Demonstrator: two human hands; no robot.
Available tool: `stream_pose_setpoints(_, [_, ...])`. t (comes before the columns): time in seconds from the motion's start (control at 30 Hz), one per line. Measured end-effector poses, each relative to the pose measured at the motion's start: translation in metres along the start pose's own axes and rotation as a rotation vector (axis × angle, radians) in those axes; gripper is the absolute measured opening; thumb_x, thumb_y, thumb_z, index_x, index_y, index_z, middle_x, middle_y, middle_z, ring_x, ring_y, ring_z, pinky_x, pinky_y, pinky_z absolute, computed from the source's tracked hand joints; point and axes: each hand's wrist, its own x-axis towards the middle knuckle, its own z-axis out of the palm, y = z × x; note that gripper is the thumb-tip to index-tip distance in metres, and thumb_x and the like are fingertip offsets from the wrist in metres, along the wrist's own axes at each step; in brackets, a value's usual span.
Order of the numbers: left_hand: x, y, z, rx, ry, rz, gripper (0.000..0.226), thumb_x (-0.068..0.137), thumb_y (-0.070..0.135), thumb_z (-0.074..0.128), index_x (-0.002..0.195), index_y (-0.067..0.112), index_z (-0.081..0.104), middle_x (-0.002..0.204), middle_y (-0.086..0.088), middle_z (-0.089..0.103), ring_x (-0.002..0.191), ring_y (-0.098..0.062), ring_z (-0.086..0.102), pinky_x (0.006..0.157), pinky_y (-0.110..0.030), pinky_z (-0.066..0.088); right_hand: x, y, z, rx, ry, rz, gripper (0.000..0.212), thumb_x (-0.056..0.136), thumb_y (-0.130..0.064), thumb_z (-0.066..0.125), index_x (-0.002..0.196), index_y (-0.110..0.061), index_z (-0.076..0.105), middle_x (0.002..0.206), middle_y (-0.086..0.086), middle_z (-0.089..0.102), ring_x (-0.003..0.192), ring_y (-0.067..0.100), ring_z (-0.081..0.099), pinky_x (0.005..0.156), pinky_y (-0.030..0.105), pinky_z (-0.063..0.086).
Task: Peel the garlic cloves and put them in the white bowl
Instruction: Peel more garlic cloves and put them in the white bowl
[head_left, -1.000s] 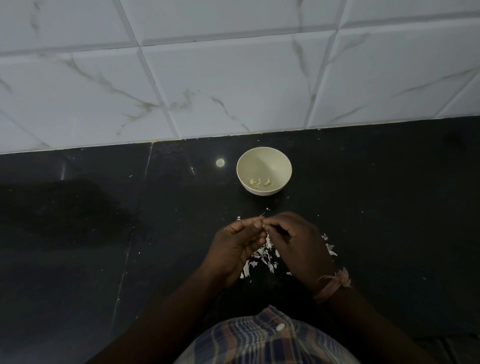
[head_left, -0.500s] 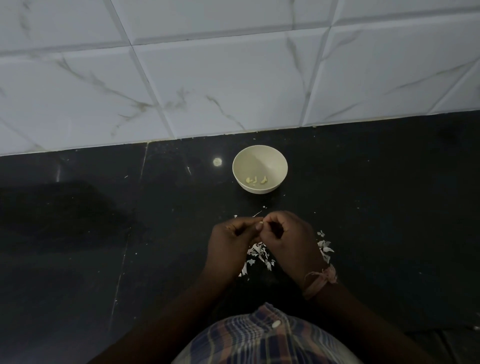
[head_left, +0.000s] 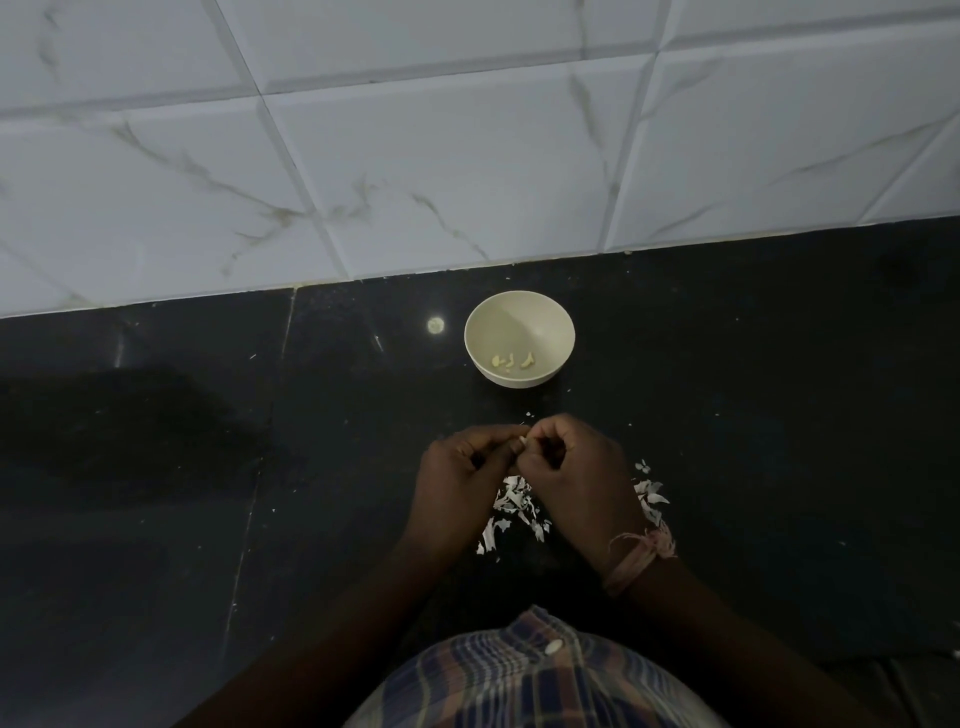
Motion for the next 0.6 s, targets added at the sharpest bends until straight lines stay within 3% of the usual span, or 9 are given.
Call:
stream_pose_setpoints(0.13, [0.002, -0.005, 0.001, -0.324, -0.059, -0.199, 0.02, 0.098, 0.003, 0.062, 0.112, 0.005, 0.076, 0.104, -0.014, 0.078, 0.102, -0.033, 0.074, 0.091, -0.039, 0.058, -0.001, -0.002, 0.0, 0.136, 0.002, 0.134, 0.003, 0.086, -0.018, 0.072, 0.086, -0.017, 0.07, 0.076, -0.006, 0.069, 0.069, 0.001, 0.064, 0.061, 0.014, 0.048])
stream_pose_setpoints(0.23, [0.002, -0.009, 0.005, -0.59, -0.108, -0.335, 0.025, 0.096, 0.001, 0.061, 0.118, -0.007, 0.069, 0.114, -0.029, 0.072, 0.111, -0.045, 0.068, 0.099, -0.048, 0.055, -0.001, 0.002, -0.002, 0.151, -0.038, 0.183, 0.002, 0.087, -0.023, 0.071, 0.087, -0.021, 0.069, 0.076, -0.005, 0.069, 0.068, 0.004, 0.064, 0.064, 0.023, 0.052])
stream_pose_setpoints(0.33, [0.003, -0.008, 0.009, -0.683, -0.081, -0.365, 0.034, 0.087, 0.008, 0.066, 0.115, -0.011, 0.068, 0.115, -0.031, 0.07, 0.11, -0.041, 0.069, 0.097, -0.041, 0.058, -0.001, 0.004, -0.002, 0.152, -0.056, 0.195, 0.004, 0.089, -0.024, 0.071, 0.086, -0.023, 0.069, 0.074, -0.003, 0.07, 0.064, 0.009, 0.065, 0.062, 0.032, 0.055])
stream_pose_setpoints(0.43, [0.006, -0.011, 0.009, -0.757, -0.049, -0.413, 0.04, 0.082, 0.01, 0.068, 0.115, -0.013, 0.067, 0.116, -0.031, 0.07, 0.102, -0.034, 0.073, 0.089, -0.034, 0.061, 0.0, 0.002, -0.002, 0.244, -0.068, 0.234, 0.005, 0.091, -0.019, 0.069, 0.086, -0.018, 0.069, 0.072, 0.001, 0.07, 0.056, 0.012, 0.065, 0.055, 0.031, 0.052])
stream_pose_setpoints(0.6, [0.004, -0.01, 0.008, -0.875, -0.03, -0.519, 0.02, 0.095, 0.001, 0.058, 0.111, -0.005, 0.07, 0.1, -0.018, 0.075, 0.082, -0.015, 0.073, 0.073, -0.021, 0.06, 0.0, 0.003, 0.001, 0.477, -0.008, 0.371, 0.011, 0.094, -0.011, 0.063, 0.087, -0.005, 0.069, 0.074, 0.01, 0.073, 0.058, 0.023, 0.068, 0.063, 0.043, 0.058])
